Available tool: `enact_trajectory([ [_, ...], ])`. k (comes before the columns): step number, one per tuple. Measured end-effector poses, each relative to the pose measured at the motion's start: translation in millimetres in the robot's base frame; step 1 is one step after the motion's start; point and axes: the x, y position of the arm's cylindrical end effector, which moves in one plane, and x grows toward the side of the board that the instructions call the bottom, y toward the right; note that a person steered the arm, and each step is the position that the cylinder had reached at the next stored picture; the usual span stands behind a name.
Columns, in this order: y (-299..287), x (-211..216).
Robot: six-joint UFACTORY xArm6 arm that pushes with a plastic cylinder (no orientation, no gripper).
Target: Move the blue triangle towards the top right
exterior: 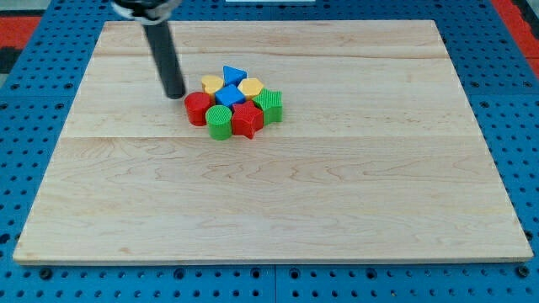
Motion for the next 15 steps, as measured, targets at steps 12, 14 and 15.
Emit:
enact_trajectory([
  [12,173,13],
  [14,185,-40],
  [15,211,-38],
])
